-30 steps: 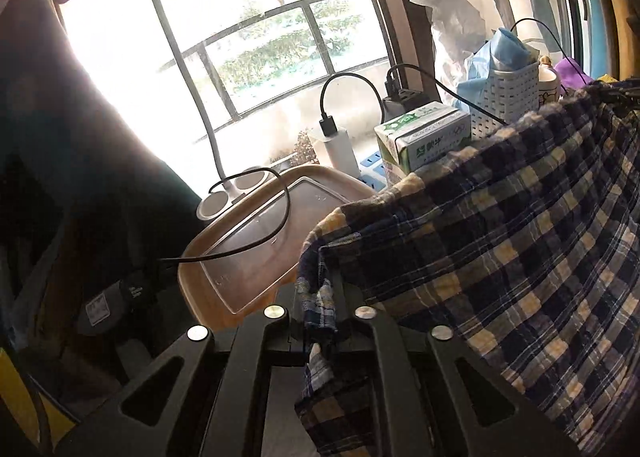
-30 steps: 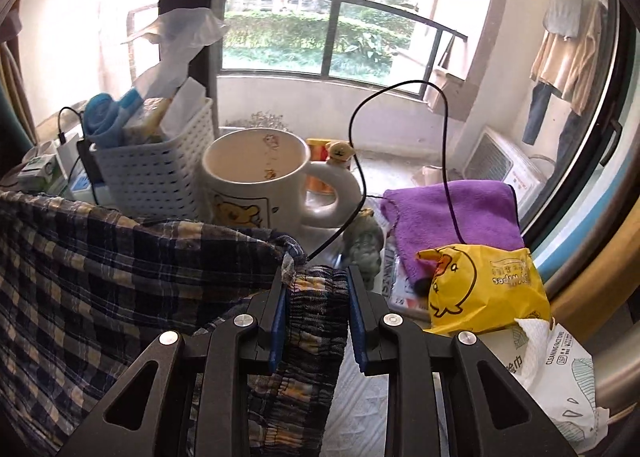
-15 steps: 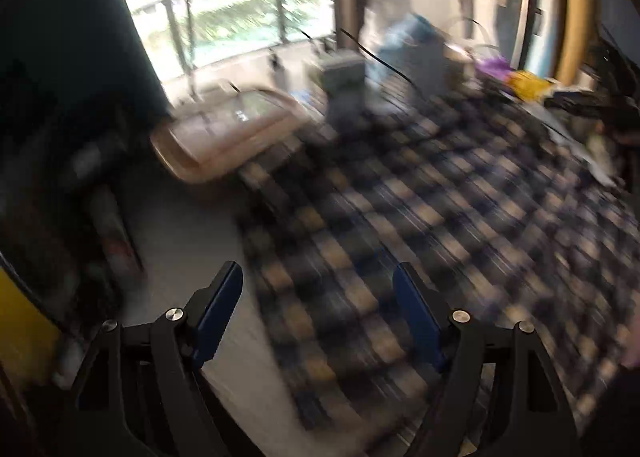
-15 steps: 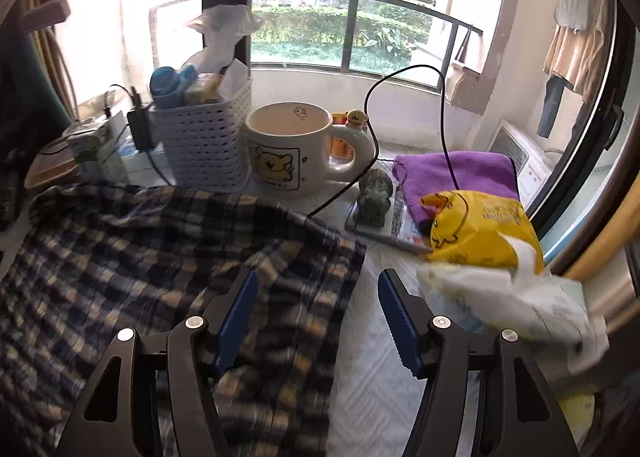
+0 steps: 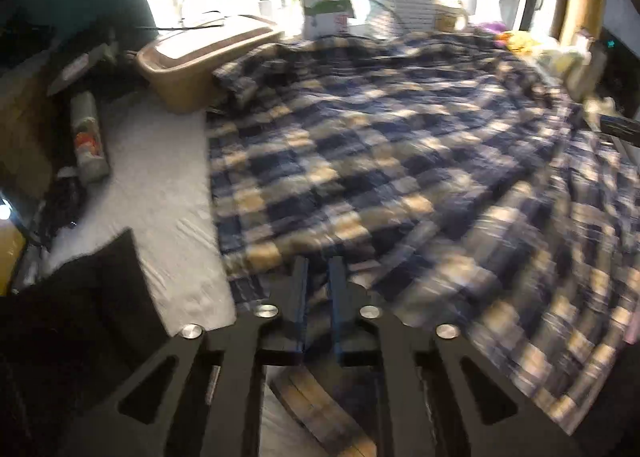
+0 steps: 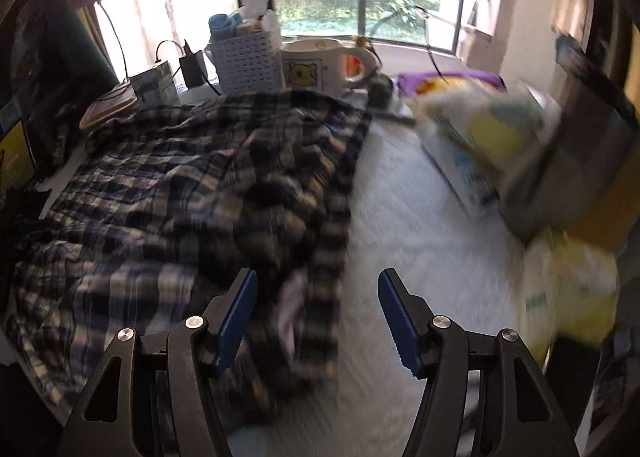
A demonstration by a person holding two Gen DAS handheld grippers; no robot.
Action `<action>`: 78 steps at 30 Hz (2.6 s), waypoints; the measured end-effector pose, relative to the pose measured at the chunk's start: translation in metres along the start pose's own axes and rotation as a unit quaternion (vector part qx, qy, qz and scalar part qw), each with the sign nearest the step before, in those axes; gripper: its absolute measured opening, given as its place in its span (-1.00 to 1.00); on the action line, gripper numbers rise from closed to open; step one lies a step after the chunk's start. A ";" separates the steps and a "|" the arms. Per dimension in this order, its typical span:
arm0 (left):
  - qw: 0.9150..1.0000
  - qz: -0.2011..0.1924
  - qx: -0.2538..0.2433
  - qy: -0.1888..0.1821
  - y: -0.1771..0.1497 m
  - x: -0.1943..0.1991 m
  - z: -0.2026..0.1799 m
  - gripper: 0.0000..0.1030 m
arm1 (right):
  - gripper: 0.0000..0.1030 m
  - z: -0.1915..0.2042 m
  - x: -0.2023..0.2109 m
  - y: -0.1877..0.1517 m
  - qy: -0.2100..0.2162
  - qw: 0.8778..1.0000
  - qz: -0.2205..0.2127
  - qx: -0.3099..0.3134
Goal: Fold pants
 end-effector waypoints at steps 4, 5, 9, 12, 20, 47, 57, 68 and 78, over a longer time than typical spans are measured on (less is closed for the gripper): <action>1.000 0.000 0.018 0.018 0.012 -0.003 0.013 -0.84 | 0.26 0.004 0.015 -0.015 0.012 1.000 -0.016 0.005; 0.999 -0.001 0.031 0.018 0.015 -0.001 0.017 -0.84 | 0.26 0.010 0.016 -0.016 0.012 1.000 -0.017 0.020; 0.998 -0.026 0.055 -0.001 0.015 0.022 0.018 -0.51 | 0.16 0.033 0.008 -0.014 0.005 0.997 0.003 0.078; 0.997 -0.042 0.065 -0.020 0.002 0.040 0.012 0.17 | -0.36 0.043 -0.005 -0.015 0.001 0.995 0.025 0.099; 0.995 -0.004 0.074 -0.063 -0.055 0.048 -0.019 0.16 | -0.86 0.042 0.002 -0.031 -0.038 0.996 0.022 0.073; 0.995 -0.042 -0.038 -0.076 -0.136 0.064 -0.091 -0.81 | -0.87 -0.003 0.081 -0.139 -0.094 0.990 -0.074 -0.078; 0.986 -0.017 0.012 -0.168 -0.156 0.102 -0.057 -0.94 | 0.59 0.022 0.085 -0.141 -0.089 0.991 -0.086 -0.045; 0.989 0.008 0.045 -0.142 -0.153 0.113 -0.004 0.16 | 0.59 0.023 0.071 -0.112 -0.095 0.992 -0.074 -0.035; 0.996 -0.050 0.044 -0.067 -0.048 0.079 0.034 0.16 | 0.59 0.020 0.059 -0.066 -0.102 0.992 -0.072 -0.001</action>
Point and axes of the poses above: each gripper's, at about its wrist camera, not at the fingertips, and x roughly against the way its jaws point, z to its left, y to its top, the point moved 2 cm from there along -x, roughly the way its jaws point, and after that the axes turned 10 degrees about z, right-handed, at the moved point
